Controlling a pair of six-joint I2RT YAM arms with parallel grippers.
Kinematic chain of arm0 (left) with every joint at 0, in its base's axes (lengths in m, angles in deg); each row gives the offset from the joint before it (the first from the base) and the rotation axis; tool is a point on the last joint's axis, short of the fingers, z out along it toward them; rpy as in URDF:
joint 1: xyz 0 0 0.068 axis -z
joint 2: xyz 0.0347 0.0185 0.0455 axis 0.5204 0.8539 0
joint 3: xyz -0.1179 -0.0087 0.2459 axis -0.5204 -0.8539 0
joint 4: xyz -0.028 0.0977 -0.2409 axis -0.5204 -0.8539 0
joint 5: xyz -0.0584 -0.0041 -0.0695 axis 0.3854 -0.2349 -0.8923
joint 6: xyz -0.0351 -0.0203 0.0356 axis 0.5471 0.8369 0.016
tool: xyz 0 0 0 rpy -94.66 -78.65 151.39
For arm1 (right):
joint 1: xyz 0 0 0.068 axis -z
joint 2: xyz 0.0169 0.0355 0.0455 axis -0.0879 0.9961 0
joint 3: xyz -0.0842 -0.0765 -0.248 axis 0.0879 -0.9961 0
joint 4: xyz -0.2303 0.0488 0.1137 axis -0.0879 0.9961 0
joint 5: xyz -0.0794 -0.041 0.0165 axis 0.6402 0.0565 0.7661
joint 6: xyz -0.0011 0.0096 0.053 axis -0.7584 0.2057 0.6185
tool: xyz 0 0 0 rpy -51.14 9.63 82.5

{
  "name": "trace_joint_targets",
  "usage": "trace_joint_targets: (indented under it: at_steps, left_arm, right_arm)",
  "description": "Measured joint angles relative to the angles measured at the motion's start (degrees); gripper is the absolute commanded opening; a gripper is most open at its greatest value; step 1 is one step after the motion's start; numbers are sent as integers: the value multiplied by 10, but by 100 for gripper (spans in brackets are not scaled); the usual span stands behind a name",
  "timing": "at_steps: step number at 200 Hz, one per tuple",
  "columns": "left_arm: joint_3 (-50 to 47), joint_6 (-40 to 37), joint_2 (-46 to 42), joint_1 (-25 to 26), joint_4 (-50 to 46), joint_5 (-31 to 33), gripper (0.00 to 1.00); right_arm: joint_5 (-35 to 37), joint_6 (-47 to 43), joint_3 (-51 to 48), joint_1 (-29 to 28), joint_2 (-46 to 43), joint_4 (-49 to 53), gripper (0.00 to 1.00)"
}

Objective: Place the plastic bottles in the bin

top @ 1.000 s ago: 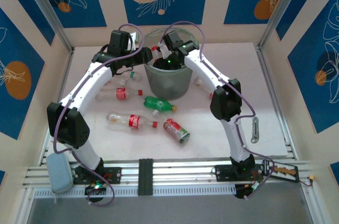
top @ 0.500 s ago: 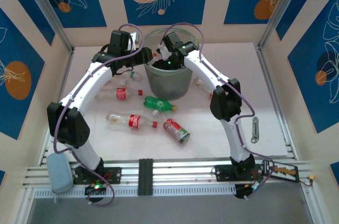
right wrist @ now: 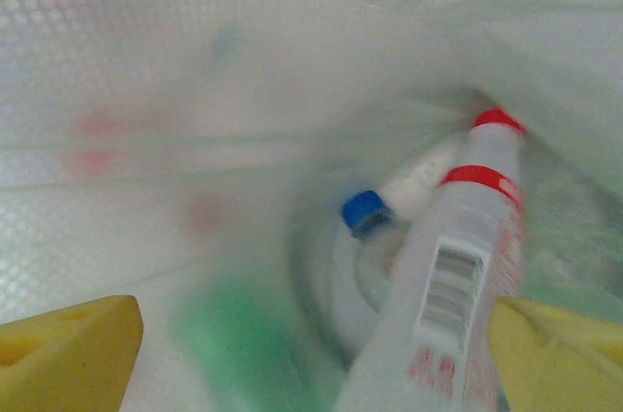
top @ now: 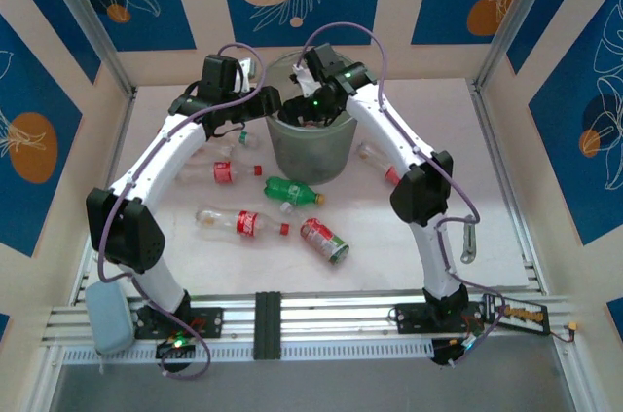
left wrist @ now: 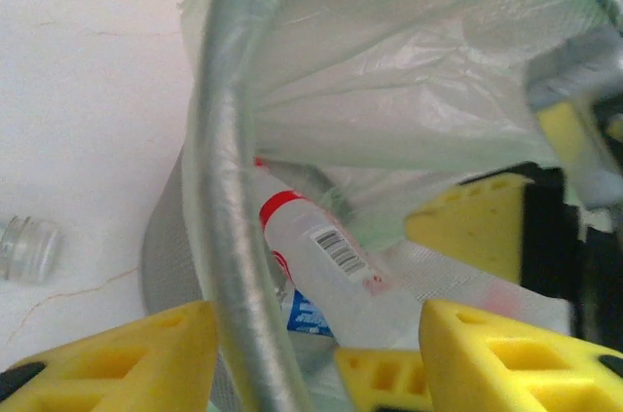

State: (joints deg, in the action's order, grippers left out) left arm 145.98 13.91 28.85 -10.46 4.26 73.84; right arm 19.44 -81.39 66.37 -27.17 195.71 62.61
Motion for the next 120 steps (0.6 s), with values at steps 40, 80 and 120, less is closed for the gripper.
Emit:
trace_joint_targets:
  at_steps: [40,80,120]
  left_arm:
    - [1,-4,3,0,-4,2,57]
    - [1,-4,3,0,-4,2,57]
    - [1,-4,3,0,-4,2,57]
  right_arm:
    - [6,-4,-2,-3,-108,6,93]
    - [10,-4,40,0,-177,24,93]
    - [29,-1,-16,54,-204,32,93]
